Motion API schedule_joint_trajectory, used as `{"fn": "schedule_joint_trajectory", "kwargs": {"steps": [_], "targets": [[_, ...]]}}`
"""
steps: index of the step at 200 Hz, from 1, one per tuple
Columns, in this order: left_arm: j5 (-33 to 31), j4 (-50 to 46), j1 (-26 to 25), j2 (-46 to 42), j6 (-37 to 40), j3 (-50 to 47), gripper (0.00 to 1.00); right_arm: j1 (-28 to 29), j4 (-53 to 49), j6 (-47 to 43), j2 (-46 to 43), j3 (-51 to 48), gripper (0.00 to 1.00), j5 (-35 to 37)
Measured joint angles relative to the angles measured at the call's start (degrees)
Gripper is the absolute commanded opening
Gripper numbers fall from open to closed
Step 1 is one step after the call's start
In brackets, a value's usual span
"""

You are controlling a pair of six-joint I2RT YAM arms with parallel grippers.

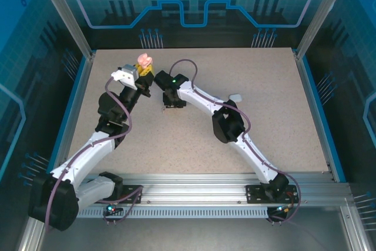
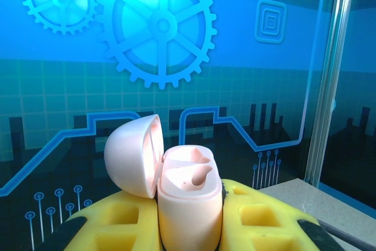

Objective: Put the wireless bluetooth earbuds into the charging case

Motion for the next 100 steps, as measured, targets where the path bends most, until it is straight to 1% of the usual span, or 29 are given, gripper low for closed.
{"fn": "schedule_joint_trajectory", "kwargs": {"steps": [23,75,100], "targets": [[0.22,-0.07,0.00,0.00,-0.02,0.00,0.00,-0.22,0.00,-0.20,0.02,0.02,0.30,-0.07],[0.79,-1.25,0.00,0.00,-0.20,0.00,0.00,-0.57,-1.07,-1.53,0.37,0.70,0.15,-0.09],[1.60,-1.46,0.00,0.00,-0.22,0.00,0.00,-0.61,-1.18,-2.29,0.37,0.83,0.10,-0.26]]}}
